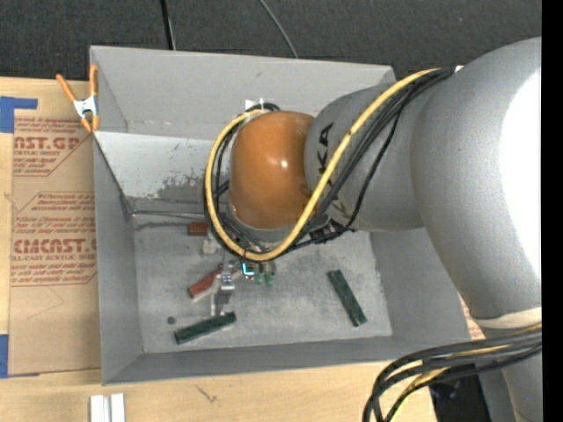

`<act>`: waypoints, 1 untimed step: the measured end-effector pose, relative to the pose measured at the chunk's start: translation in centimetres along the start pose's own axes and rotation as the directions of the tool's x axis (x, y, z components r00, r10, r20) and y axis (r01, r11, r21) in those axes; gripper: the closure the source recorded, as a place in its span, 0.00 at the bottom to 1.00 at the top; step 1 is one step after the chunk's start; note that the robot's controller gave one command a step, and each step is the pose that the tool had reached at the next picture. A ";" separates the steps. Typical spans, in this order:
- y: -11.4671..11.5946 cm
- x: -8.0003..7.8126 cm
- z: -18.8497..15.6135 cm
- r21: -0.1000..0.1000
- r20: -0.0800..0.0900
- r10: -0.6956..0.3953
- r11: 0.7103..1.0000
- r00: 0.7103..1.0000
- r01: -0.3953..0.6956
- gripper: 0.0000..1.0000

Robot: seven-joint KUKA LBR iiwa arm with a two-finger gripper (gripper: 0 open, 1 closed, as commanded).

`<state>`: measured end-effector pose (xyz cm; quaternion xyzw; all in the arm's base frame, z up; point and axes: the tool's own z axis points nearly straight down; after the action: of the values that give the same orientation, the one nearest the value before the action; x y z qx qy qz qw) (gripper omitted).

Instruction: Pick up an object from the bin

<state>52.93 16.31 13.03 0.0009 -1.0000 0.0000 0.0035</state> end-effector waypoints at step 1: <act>-0.1 -0.2 -0.4 -0.001 0.007 0.001 1.000 1.000 -0.001 0.00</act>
Offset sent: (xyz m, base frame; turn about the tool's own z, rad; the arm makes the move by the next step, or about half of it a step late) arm 0.0002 -0.0194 -0.0603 -0.0299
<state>53.15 16.26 13.41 0.0002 -1.0000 -0.0006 0.0001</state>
